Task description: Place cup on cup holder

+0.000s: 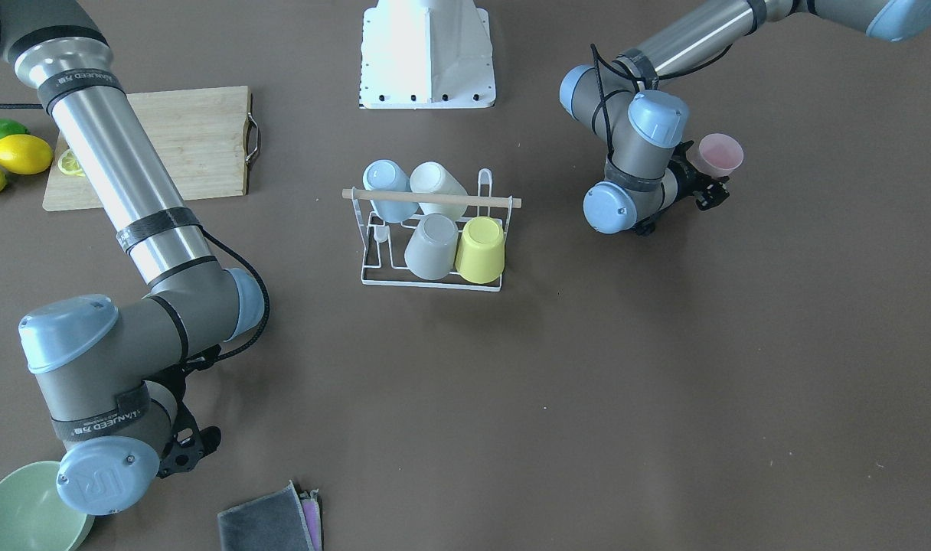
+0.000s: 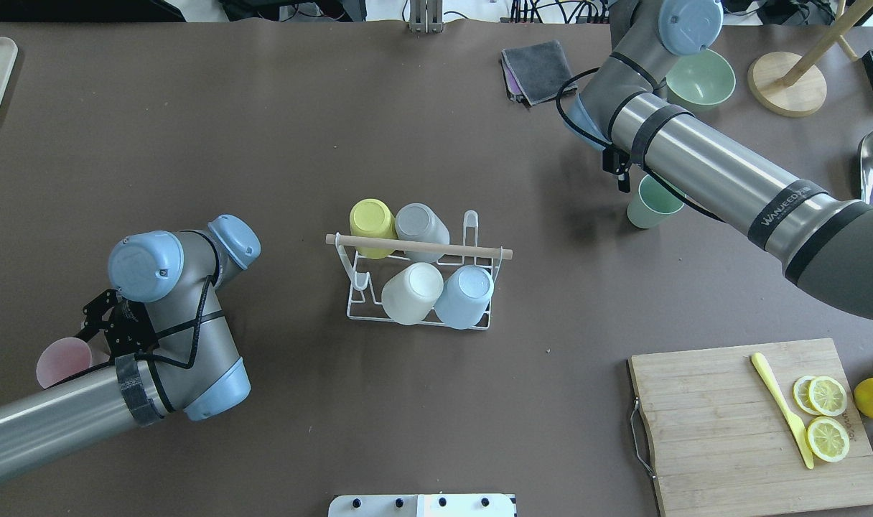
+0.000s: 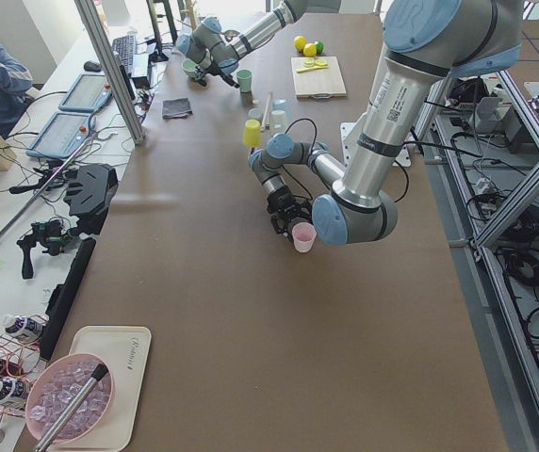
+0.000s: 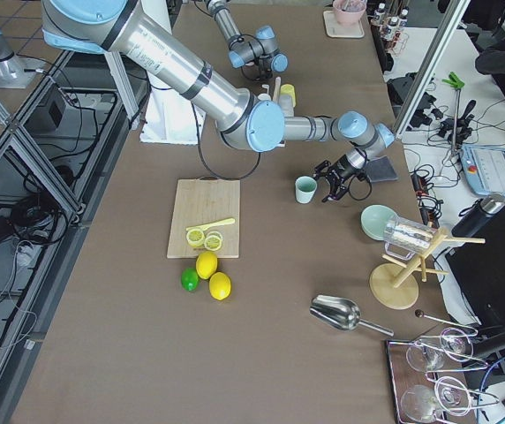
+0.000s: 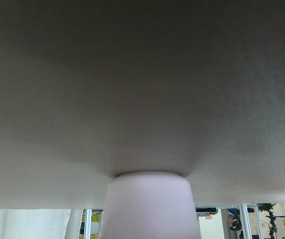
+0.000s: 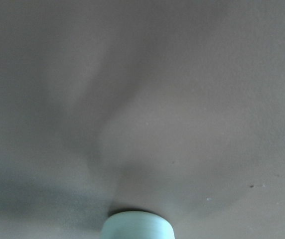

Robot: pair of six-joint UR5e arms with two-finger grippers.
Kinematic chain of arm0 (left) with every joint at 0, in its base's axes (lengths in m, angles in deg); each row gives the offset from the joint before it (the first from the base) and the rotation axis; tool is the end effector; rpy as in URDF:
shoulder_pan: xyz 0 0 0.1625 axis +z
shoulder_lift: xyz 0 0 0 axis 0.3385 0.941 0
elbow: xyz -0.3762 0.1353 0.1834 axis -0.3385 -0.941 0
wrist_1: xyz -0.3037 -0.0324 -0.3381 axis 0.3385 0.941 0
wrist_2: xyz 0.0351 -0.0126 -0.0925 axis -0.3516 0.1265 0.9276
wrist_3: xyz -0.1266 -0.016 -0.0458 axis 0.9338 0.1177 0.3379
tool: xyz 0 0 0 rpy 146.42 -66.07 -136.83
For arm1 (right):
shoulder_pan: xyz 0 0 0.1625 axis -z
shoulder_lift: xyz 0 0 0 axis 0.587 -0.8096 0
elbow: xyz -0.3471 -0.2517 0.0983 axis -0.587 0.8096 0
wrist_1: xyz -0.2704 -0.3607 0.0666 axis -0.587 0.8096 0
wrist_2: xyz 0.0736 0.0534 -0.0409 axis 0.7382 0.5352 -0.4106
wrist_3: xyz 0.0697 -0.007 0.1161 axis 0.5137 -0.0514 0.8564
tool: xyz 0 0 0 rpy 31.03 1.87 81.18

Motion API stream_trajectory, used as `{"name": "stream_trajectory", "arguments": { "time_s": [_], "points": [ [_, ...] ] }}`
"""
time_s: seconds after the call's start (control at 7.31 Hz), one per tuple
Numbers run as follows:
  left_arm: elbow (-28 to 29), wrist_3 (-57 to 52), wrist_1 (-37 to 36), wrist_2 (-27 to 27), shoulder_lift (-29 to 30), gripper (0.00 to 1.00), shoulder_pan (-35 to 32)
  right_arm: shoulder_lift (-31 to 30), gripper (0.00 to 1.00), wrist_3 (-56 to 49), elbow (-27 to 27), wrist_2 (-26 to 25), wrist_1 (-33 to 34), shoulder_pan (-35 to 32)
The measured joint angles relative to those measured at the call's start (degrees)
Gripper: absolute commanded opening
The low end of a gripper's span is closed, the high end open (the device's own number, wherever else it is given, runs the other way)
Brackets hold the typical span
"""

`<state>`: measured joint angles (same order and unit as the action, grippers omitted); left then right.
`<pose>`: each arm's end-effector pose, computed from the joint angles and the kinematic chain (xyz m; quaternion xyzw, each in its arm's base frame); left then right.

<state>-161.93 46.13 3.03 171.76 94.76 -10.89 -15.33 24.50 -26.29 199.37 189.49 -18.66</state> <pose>0.4885 -0.3985 0.5190 -0.3062 0.0424 0.5770 0.7560 -0.4681 -0.7401 0.4893 -0.2378 -0.2956 -0.3433 0.8592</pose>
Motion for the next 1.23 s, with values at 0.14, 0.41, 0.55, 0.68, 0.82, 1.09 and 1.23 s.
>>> {"name": "stream_trajectory", "arguments": {
  "time_s": [0.14,0.41,0.55,0.68,0.82,1.09,1.23],
  "points": [
    [0.0,-1.0,-0.7,-1.2,0.0,0.96,0.0,0.5,1.00,-0.5,1.3,-0.2,0.0,0.4],
    [0.0,-1.9,-1.4,-2.4,0.0,0.86,0.1,1.0,1.00,-0.7,3.0,-0.2,0.3,0.9],
    [0.0,-2.0,-1.7,-2.5,0.0,0.76,0.1,1.3,1.00,-0.7,3.9,-0.3,0.6,1.0],
    [-0.1,-2.0,-2.1,-2.5,0.0,0.66,0.1,1.7,1.00,-0.8,5.0,-0.4,0.9,1.2],
    [-0.3,-2.1,-3.0,-2.5,0.1,0.54,0.1,2.0,1.00,-0.8,5.7,-0.6,1.4,1.4],
    [-1.0,-2.1,-4.4,-2.4,0.1,0.40,0.0,2.9,1.00,-0.7,6.6,-0.8,2.4,1.6],
    [-2.9,-1.6,-4.6,-2.1,-0.9,0.38,-0.2,3.4,1.00,-0.7,7.1,-0.8,2.7,1.8]
  ]
}}
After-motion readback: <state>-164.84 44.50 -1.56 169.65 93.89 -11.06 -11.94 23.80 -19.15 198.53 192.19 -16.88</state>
